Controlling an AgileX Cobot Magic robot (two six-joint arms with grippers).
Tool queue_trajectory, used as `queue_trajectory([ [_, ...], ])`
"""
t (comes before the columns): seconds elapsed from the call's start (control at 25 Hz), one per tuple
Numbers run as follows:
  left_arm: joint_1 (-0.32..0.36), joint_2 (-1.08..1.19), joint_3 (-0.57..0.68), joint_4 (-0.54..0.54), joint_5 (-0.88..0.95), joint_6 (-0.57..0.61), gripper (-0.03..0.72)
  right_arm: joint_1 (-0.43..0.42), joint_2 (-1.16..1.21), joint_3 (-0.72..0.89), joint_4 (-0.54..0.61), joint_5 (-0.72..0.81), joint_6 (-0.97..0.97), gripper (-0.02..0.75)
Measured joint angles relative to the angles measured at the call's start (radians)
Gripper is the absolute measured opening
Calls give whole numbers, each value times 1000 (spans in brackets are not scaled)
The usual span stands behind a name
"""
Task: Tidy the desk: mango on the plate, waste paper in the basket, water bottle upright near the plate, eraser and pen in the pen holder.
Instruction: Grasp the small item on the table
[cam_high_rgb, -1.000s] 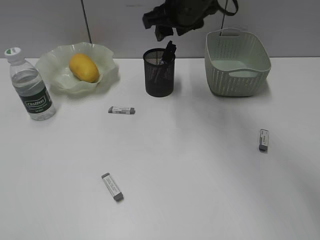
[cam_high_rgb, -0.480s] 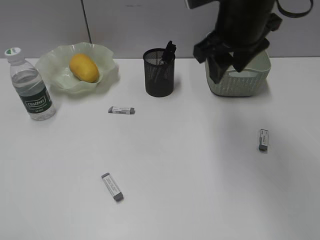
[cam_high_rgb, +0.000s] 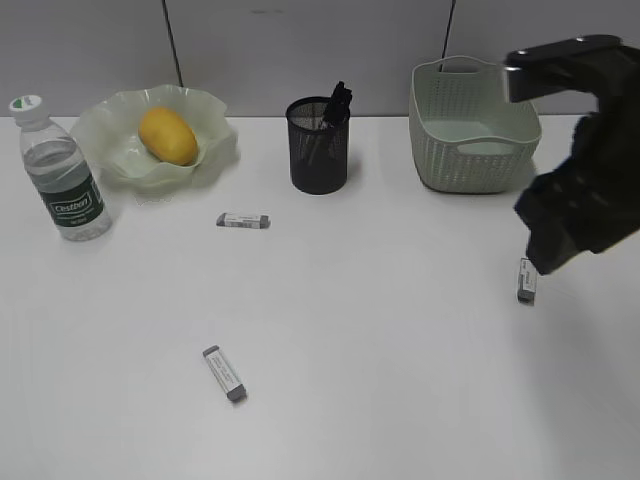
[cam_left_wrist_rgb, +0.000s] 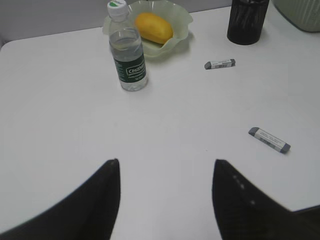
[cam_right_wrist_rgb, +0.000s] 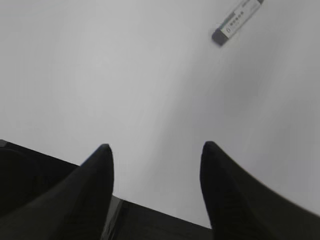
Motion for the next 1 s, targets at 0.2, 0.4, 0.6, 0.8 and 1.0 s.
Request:
queue_trajectory([
  [0.2,0,0,0,0,0,0,445,-74,-153,158,24,-73,-26,447],
  [0.4,0,0,0,0,0,0,445,-84,-328,315,24,-128,2,447],
  [0.6,0,14,0,-1,0,0,445,-84,-567,449,12,-160,72,447],
  [0.8,0,85,-14,-28,-36,0,445,-84,-860,509,-11,-160,127,447],
  [1.0,0,272,-75,-88,-147,0,445,-84,-1117,545,-55,-159,144,447],
])
